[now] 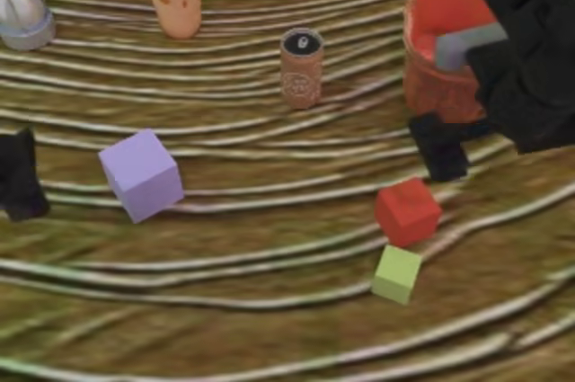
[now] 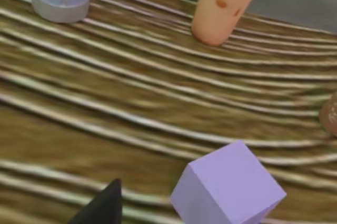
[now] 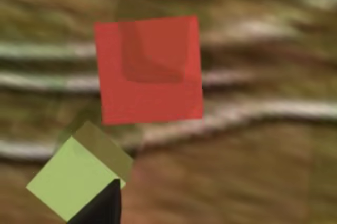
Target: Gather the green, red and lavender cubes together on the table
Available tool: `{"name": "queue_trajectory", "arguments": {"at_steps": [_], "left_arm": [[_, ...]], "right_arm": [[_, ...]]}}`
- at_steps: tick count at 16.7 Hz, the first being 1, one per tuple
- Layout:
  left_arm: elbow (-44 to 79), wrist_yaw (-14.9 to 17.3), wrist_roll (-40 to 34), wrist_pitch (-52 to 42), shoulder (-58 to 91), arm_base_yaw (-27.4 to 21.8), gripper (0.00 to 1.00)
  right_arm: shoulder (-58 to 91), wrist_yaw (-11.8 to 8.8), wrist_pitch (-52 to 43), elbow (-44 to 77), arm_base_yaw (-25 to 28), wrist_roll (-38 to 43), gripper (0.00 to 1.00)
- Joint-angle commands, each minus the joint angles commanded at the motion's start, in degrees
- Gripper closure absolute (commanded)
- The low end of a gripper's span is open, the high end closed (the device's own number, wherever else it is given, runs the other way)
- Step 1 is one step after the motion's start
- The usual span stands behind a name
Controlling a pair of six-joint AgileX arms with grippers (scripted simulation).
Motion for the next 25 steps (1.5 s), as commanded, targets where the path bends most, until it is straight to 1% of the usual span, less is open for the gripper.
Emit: {"name": "queue_trajectory", "arguments": {"at_steps": [3, 7, 10, 15, 18, 25], "left_arm": [[-13.49, 0.52, 7.29, 9.21, -13.51, 4.39, 0.0], [-25.09, 1.2, 14.33, 18.32, -26.3, 8.17, 0.0], [-28.69, 1.45, 16.57, 21.22, -30.16, 9.22, 0.0], [-28.72, 1.45, 16.59, 21.25, -30.2, 9.22, 0.0], [-28.72, 1.45, 16.59, 21.25, -30.2, 9.22, 0.0], [-28.72, 1.45, 16.59, 21.25, -30.2, 9.22, 0.0]], "right_arm": [[11.41, 0.0, -6.15, 9.79, 2.96, 0.63, 0.0], [21.23, 0.1, -11.23, 18.45, 5.56, 1.16, 0.0], [23.9, 0.16, -12.75, 21.22, 6.37, 1.32, 0.0], [24.25, 0.15, -12.86, 21.47, 6.22, 1.33, 0.0], [24.94, 0.17, -10.56, 19.92, 6.3, 1.29, 0.0], [30.01, 0.22, 4.01, 10.7, 6.45, 1.49, 0.0]]}}
